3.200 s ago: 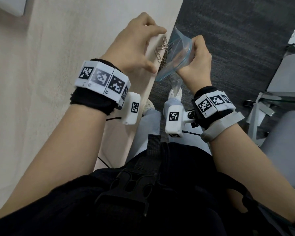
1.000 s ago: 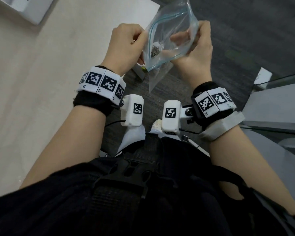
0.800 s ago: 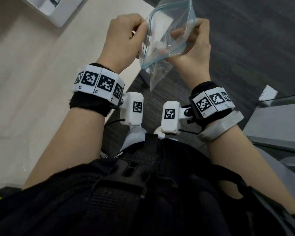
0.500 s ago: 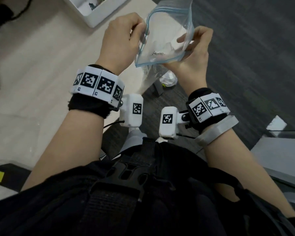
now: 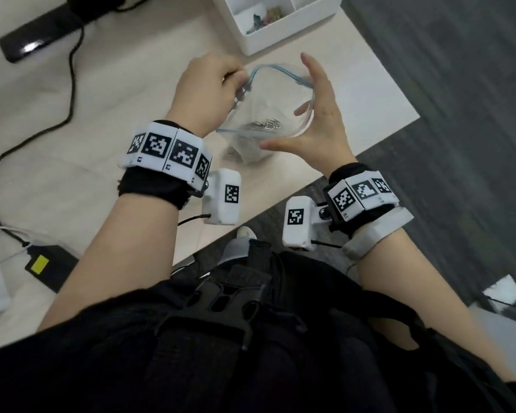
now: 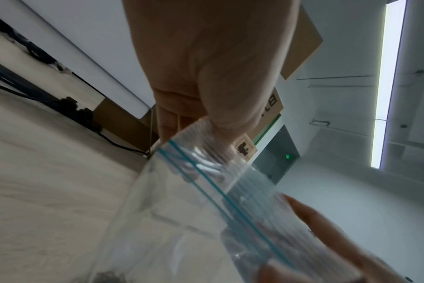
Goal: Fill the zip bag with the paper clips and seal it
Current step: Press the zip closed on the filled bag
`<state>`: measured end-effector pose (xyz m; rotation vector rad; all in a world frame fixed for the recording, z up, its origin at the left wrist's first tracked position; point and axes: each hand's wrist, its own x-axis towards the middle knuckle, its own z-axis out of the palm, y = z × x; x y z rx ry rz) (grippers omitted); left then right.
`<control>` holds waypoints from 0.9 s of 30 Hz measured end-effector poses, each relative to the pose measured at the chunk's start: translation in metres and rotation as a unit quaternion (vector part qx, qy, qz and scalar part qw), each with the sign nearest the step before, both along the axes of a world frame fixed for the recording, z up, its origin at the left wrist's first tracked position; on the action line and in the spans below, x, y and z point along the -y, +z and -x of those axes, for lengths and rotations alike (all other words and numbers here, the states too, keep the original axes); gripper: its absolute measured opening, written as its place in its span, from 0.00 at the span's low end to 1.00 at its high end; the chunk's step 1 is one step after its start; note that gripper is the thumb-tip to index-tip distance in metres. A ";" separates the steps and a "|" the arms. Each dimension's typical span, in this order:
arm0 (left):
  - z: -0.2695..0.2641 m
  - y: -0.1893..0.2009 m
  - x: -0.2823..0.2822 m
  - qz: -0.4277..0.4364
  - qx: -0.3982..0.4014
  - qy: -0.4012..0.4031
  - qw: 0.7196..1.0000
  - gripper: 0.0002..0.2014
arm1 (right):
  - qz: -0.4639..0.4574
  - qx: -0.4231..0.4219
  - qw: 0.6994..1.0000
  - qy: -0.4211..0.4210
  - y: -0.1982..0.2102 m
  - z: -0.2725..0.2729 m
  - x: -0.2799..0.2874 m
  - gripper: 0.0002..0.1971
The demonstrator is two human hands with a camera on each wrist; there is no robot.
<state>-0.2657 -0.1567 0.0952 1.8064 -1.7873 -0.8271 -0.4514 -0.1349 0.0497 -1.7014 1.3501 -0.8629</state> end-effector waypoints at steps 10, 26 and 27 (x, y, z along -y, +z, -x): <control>-0.044 0.000 0.004 -0.155 0.078 -0.008 0.985 0.07 | -0.026 0.057 0.980 -0.190 0.000 -0.033 0.037 0.11; -0.065 0.011 0.000 -0.071 -0.021 0.208 0.975 0.12 | -0.038 0.066 0.988 -0.132 0.018 -0.053 0.074 0.09; -0.064 0.007 -0.002 -0.060 -0.046 0.236 0.969 0.12 | -0.050 0.076 0.990 -0.109 0.020 -0.052 0.076 0.09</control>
